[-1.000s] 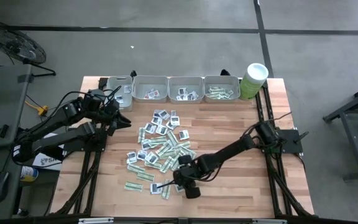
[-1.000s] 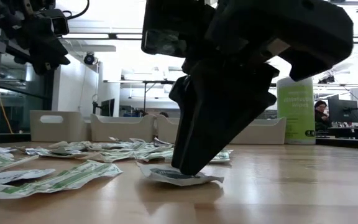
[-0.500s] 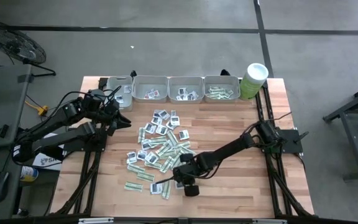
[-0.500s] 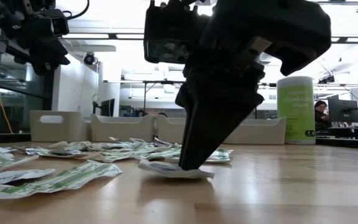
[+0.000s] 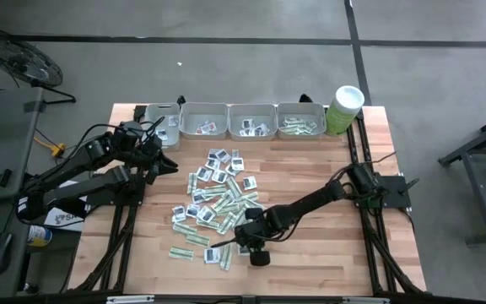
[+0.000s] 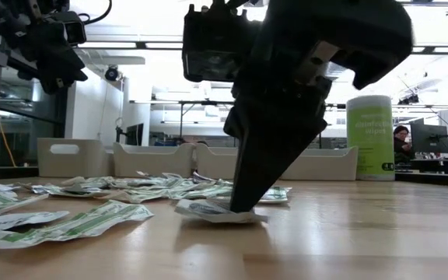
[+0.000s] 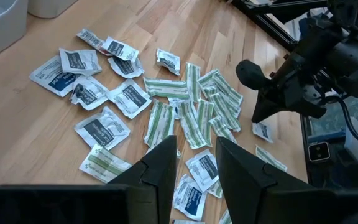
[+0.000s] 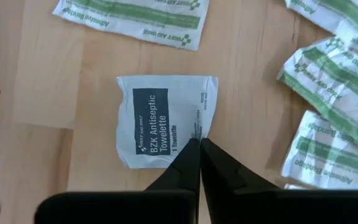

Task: Pick & Place First Aid Supplies
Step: Put the gray towelette pack into the middle right gray bin

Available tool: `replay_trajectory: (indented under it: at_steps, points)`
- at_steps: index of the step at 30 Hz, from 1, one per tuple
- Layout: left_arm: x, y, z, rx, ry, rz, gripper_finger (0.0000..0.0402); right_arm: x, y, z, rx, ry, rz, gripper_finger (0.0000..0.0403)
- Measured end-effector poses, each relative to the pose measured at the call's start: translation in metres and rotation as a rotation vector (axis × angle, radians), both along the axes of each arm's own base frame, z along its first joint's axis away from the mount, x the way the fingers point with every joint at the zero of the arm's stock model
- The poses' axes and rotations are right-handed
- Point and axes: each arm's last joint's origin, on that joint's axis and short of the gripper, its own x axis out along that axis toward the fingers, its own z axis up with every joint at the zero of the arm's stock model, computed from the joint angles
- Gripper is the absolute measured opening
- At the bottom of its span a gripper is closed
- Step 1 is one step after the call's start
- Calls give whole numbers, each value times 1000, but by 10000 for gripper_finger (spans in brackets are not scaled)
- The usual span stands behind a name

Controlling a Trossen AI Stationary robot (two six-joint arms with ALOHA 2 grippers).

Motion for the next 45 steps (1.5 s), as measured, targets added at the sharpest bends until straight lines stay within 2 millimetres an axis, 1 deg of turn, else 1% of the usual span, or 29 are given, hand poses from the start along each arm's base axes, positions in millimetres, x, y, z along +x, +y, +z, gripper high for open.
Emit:
replay_trajectory:
  at_steps: [4, 8, 11, 17, 20, 23, 25, 29, 33, 35, 39, 45]
  points:
    - [0, 0, 0, 0, 0, 0, 112, -2, -4, 15, -5, -23, -26, 1]
    - [0, 0, 0, 0, 0, 0, 112, -5, -13, 29, -23, -21, -56, 1]
    - [0, 0, 0, 0, 0, 0, 112, -4, -21, 38, -34, -41, -79, 0]
    - [0, 0, 0, 1, 0, 1, 112, -5, -36, 48, -54, -23, -111, 0]
    - [0, 0, 0, 3, 2, 5, 112, -4, -48, 58, -56, -31, -137, 0]
    - [0, 0, 0, 3, 2, 5, 112, -4, -66, 66, -86, -27, -167, 0]
    - [0, 0, 0, 4, 2, 6, 112, -5, -80, 76, -114, -48, -201, 0]
    - [0, 0, 0, 7, 4, 11, 112, -8, -114, 97, -173, -75, -297, 0]
    - [0, 1, 0, 17, 8, 25, 112, -12, -157, 118, -243, -121, -419, 0]
    - [0, 1, 0, 23, 7, 32, 112, -14, -179, 124, -273, -137, -490, 0]
    - [0, 2, 1, 31, 5, 45, 112, -19, -220, 130, -330, -147, -617, 0]
    - [2, 3, 3, 40, -17, 59, 112, -25, -276, 133, -344, -194, -766, 0]
